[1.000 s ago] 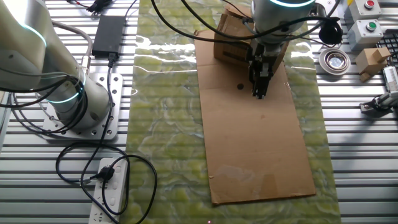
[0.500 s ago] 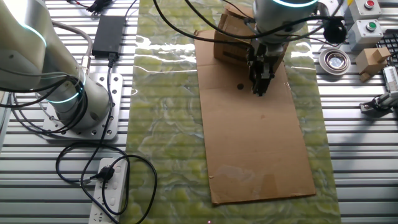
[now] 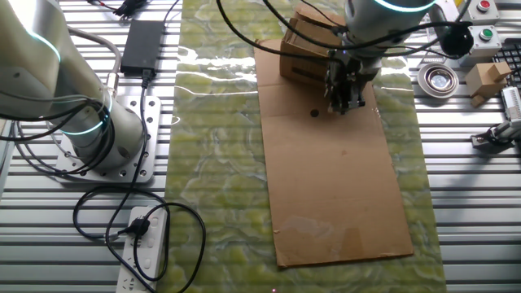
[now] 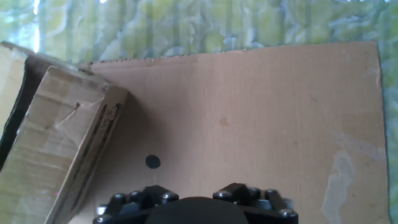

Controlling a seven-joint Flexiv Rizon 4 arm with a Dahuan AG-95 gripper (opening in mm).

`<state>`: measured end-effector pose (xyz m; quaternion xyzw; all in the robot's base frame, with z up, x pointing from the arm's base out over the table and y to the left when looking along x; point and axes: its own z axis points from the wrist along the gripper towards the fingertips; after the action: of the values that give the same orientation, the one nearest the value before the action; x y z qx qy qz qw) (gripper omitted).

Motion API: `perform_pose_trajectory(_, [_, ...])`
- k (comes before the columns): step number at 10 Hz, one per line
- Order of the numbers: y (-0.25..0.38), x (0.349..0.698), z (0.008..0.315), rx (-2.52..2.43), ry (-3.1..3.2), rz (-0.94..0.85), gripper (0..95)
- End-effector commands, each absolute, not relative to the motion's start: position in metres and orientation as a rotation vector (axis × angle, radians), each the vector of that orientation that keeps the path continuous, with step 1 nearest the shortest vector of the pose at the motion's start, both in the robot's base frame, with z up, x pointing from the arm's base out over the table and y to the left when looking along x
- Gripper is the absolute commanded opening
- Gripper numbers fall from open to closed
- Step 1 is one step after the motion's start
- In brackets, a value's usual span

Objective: Open a box

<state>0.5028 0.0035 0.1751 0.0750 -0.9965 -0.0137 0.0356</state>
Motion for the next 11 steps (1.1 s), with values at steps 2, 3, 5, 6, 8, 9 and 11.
perform_pose_trajectory(2, [0.032, 0.52, 0.187, 0.175, -3.032, -0.038, 0.0])
perform_pose_trajectory(3, [0.05, 0.528, 0.189, 0.14, -3.023, -0.019, 0.0])
perform_pose_trajectory(5, [0.081, 0.538, 0.188, 0.09, -3.02, 0.003, 0.0])
perform_pose_trajectory(6, [0.094, 0.539, 0.189, 0.09, -3.013, 0.026, 0.0])
perform_pose_trajectory(8, [0.106, 0.549, 0.197, 0.089, -3.007, 0.037, 0.0])
perform_pose_trajectory(9, [0.117, 0.556, 0.203, 0.096, -2.992, 0.05, 0.0])
perform_pose_trajectory(11, [0.118, 0.557, 0.203, 0.121, -2.988, 0.054, 0.0])
